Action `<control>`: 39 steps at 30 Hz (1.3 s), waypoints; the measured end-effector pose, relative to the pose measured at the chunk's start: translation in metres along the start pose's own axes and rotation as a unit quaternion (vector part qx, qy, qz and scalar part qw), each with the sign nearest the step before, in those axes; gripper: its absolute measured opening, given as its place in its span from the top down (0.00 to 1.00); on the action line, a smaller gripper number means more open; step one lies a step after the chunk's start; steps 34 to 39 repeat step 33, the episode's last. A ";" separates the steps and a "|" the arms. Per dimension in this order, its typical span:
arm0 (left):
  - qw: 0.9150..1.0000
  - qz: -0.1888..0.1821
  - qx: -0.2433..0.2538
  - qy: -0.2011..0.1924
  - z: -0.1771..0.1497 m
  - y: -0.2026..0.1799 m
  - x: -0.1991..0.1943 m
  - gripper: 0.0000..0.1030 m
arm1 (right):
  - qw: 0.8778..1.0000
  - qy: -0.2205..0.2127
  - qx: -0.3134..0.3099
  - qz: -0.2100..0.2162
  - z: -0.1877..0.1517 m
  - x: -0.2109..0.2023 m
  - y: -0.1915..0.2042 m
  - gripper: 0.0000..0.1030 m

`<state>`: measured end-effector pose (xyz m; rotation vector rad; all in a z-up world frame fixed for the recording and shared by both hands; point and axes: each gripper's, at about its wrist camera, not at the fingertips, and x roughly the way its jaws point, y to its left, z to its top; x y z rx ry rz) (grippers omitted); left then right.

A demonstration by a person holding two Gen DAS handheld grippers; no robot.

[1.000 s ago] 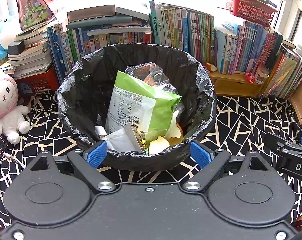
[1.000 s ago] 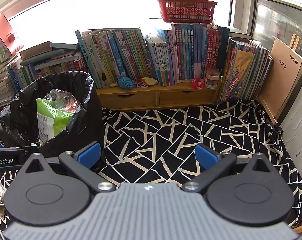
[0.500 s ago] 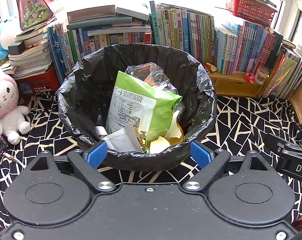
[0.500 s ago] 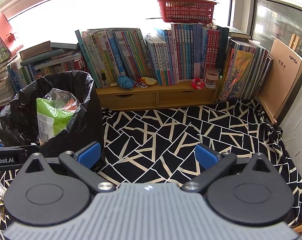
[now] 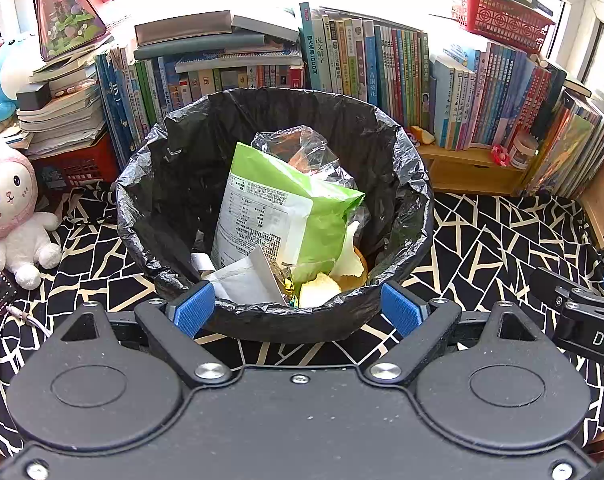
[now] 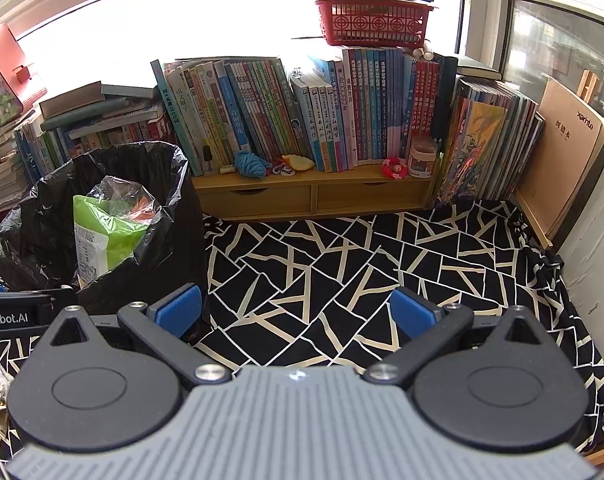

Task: Collect trash

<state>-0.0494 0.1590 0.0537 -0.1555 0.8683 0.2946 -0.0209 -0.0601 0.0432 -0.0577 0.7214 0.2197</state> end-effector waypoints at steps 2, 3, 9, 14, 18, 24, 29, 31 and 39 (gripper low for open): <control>1.000 0.000 0.000 0.000 0.000 0.000 0.000 0.13 | 1.000 0.000 0.000 0.000 0.000 0.000 0.001 0.00; 1.000 0.000 0.000 0.000 0.000 0.000 0.000 0.13 | 1.000 0.000 0.000 -0.001 0.000 0.000 0.001 0.00; 1.000 0.000 0.001 0.000 0.000 0.000 0.000 0.13 | 1.000 0.000 -0.001 -0.001 0.001 0.001 0.001 0.00; 1.000 -0.001 0.002 0.000 0.000 -0.001 0.000 0.13 | 1.000 0.001 -0.002 -0.001 0.000 0.000 0.002 0.00; 1.000 -0.001 0.001 0.000 0.000 -0.001 0.000 0.13 | 1.000 0.000 -0.002 -0.002 0.000 0.000 0.001 0.00; 1.000 -0.002 0.002 0.001 0.001 -0.002 0.000 0.13 | 1.000 0.001 -0.004 -0.001 0.000 0.000 0.002 0.00; 1.000 -0.001 0.003 0.000 0.001 -0.002 0.000 0.13 | 1.000 0.002 -0.004 0.000 0.000 0.001 0.002 0.00; 1.000 -0.002 0.003 0.000 0.001 -0.002 0.000 0.13 | 1.000 0.002 -0.004 -0.001 0.000 0.001 0.001 0.00; 1.000 -0.003 0.003 0.001 0.001 -0.002 0.000 0.13 | 1.000 0.003 -0.004 -0.001 -0.001 0.001 0.000 0.00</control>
